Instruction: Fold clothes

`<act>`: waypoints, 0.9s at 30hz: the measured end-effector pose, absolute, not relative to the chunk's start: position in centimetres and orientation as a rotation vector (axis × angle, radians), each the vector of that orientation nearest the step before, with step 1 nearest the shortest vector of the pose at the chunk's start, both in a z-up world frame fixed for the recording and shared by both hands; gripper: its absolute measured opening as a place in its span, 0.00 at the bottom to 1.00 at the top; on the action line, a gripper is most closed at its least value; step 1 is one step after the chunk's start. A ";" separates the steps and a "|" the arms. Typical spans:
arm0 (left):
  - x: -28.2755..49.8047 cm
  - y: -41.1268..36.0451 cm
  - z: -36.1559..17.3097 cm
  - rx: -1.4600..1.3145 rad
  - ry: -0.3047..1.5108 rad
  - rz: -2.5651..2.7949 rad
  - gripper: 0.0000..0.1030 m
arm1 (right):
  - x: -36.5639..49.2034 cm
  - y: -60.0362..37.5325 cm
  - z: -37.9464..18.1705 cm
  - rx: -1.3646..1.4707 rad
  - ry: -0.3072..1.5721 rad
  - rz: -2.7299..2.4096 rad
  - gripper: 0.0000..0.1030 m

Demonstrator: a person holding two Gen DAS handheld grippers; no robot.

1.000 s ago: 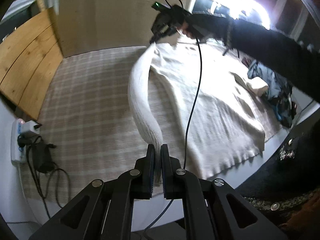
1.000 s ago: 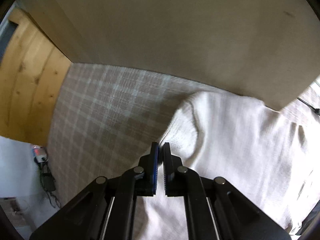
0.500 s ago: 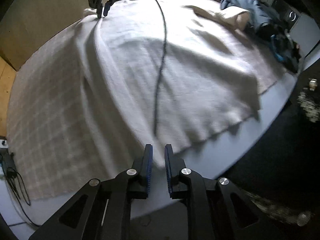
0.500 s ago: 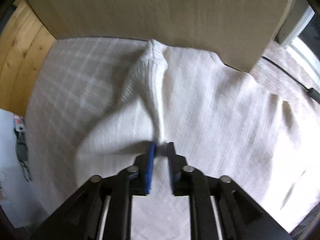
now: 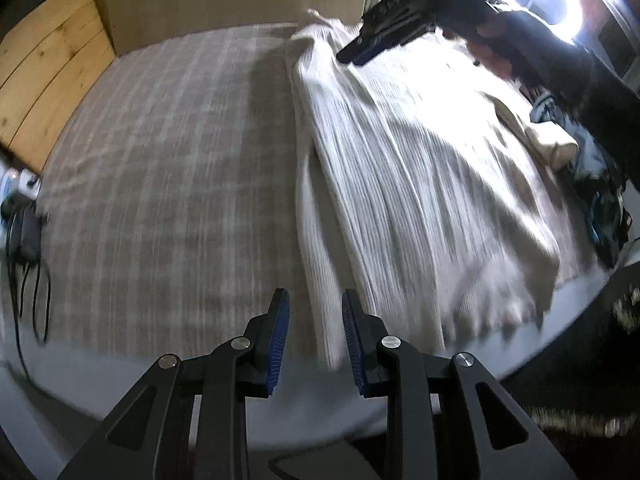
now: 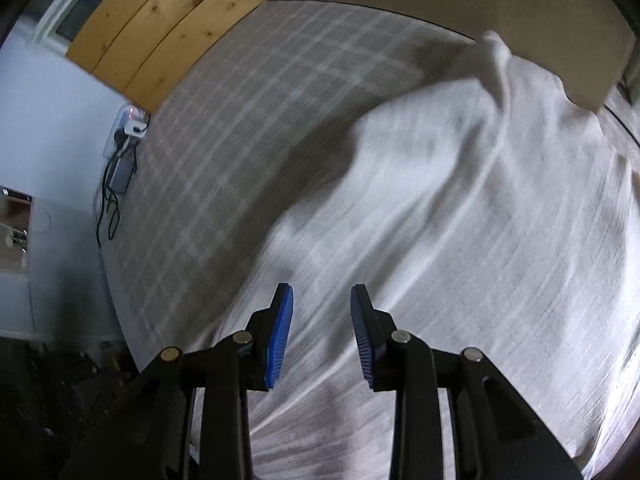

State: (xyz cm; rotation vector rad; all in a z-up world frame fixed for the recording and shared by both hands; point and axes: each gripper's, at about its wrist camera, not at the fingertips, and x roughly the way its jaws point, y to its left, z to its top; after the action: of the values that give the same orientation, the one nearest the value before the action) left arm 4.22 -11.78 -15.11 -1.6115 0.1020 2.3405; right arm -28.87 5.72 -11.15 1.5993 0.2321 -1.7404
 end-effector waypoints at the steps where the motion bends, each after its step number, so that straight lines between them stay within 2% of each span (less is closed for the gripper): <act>1: 3.3 -11.6 -15.4 -1.604 0.119 2.340 0.25 | -29.4 5.0 -11.0 1.593 0.240 -1.767 0.29; 6: -0.2 -10.0 -17.5 -1.601 0.223 2.312 0.25 | -32.4 1.6 -10.4 1.590 0.278 -1.848 0.39; 15: -3.6 -9.2 -19.2 -1.592 0.302 2.266 0.25 | -34.9 -4.0 -14.4 1.680 0.769 -1.817 0.39; 21: -5.4 -9.8 -19.6 -1.582 0.280 2.255 0.25 | -36.0 -3.4 -11.7 1.631 0.707 -1.832 0.39; 27: -7.0 -8.9 -19.9 -1.561 0.293 2.235 0.25 | -34.7 -5.9 -13.2 1.606 0.891 -1.755 0.39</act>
State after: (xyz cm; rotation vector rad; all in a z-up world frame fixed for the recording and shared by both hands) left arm -6.95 -8.91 -19.92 -1.5615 0.2931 2.2352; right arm -34.74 -5.88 -13.22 1.6059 0.8914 -1.7550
